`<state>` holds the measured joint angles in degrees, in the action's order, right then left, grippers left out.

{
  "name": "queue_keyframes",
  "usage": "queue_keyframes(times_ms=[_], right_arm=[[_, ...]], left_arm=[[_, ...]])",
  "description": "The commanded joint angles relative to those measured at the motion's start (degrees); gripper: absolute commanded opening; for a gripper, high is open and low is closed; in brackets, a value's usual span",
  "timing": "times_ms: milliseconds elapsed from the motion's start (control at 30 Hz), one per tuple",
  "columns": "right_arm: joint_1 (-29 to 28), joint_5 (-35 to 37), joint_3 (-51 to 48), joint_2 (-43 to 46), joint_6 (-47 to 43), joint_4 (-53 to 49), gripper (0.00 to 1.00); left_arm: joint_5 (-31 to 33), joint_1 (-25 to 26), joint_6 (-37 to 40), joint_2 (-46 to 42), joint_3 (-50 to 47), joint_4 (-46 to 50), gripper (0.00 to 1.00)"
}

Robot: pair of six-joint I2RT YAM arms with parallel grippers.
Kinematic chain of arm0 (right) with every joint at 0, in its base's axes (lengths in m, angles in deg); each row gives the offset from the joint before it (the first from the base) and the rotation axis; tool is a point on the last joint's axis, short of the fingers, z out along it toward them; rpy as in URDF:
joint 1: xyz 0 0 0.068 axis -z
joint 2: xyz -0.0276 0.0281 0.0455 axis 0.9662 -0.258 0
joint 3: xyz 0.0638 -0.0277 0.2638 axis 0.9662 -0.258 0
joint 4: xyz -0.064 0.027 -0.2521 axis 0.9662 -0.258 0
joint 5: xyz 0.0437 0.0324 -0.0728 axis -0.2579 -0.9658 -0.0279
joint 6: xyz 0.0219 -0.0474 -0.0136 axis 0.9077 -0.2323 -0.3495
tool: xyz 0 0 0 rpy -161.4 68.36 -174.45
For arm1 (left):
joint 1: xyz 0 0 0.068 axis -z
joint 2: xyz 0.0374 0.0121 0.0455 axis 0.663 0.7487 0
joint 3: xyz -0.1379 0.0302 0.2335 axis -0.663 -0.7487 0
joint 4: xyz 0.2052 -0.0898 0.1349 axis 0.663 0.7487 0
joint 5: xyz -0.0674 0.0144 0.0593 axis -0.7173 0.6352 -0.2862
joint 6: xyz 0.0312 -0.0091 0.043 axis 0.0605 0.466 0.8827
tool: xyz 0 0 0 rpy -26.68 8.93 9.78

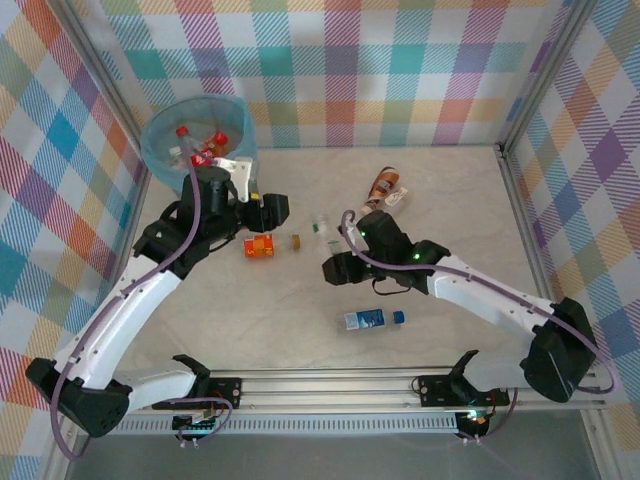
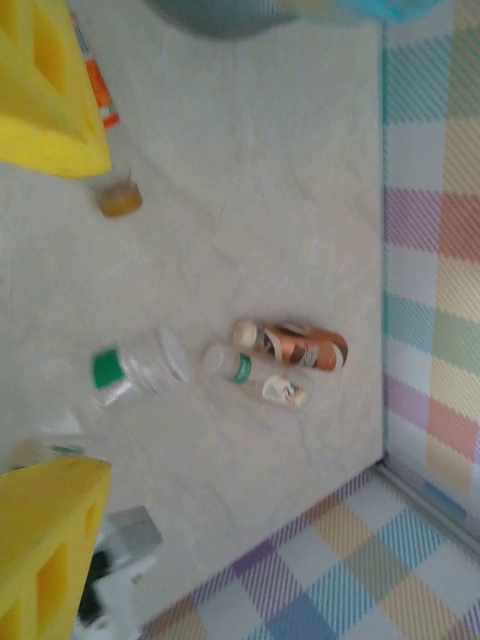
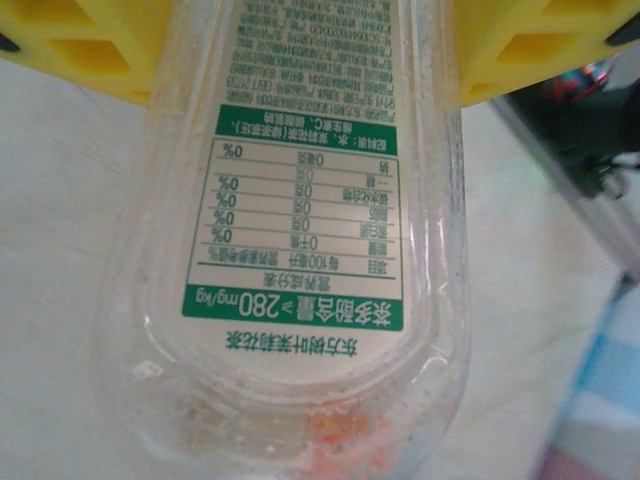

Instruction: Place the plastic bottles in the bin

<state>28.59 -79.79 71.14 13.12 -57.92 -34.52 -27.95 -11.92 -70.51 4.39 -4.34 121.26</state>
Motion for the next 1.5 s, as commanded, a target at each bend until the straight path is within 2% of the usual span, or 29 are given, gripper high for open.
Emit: queue_keyframes(times_ms=[0, 100, 200, 333, 467, 567, 700, 933, 1033, 1100, 1133, 1467], right_arm=[[-2.4, -7.0, 0.9, 1.7, -5.8, 8.5, 0.56], [-4.2, -8.9, 1.9, 1.7, -7.5, 10.1, 0.55], [-5.2, -8.8, 2.4, 1.5, -8.4, 10.6, 0.55], [-5.6, -7.2, 1.9, 1.9, -8.2, 11.0, 0.55], [-5.6, -7.1, 0.9, 2.3, -8.0, 11.8, 0.55], [-5.7, -6.9, 0.7, 2.5, -7.9, 12.2, 0.55], [-5.7, -6.2, 0.7, 2.6, -8.4, 12.8, 0.55], [-5.6, -5.0, 1.2, 1.9, -9.9, 12.7, 0.56], [-5.7, -4.1, 1.2, 1.8, -9.9, 12.9, 0.56], [-5.7, -3.9, 1.0, 1.9, -9.7, 13.5, 0.56], [-5.7, -3.9, 1.0, 1.9, -9.7, 13.7, 0.56], [-5.7, -2.0, 2.3, 1.1, -11.9, 12.9, 0.55]], left_arm=[[-8.2, 0.6, -4.8, 1.9, 3.1, 2.4, 0.73], [-13.2, 0.6, -5.7, 3.3, 3.7, 2.2, 0.71], [-15.6, 0.6, -6.3, 4.0, 3.5, 2.4, 0.68], [-12.7, 0.6, -6.9, 3.9, 3.1, 4.4, 0.67], [-8.8, 0.6, -8.2, 2.1, 1.4, 3.9, 0.74], [-7.5, 0.5, -8.9, 1.3, 0.6, 3.3, 0.74], [-10.1, 0.5, -10.1, 2.1, 0.0, 2.5, 0.67], [-13.2, 0.5, -12.4, 3.9, -1.6, 0.4, 0.49], [-12.4, 0.5, -12.2, 4.1, -1.5, 0.3, 0.51], [-11.0, 0.5, -12.2, 4.3, -1.2, 0.8, 0.66], [-10.2, 0.5, -12.2, 4.5, -1.0, 1.3, 0.69], [-7.7, -1.6, -12.9, 5.2, -0.8, 1.5, 0.69]])
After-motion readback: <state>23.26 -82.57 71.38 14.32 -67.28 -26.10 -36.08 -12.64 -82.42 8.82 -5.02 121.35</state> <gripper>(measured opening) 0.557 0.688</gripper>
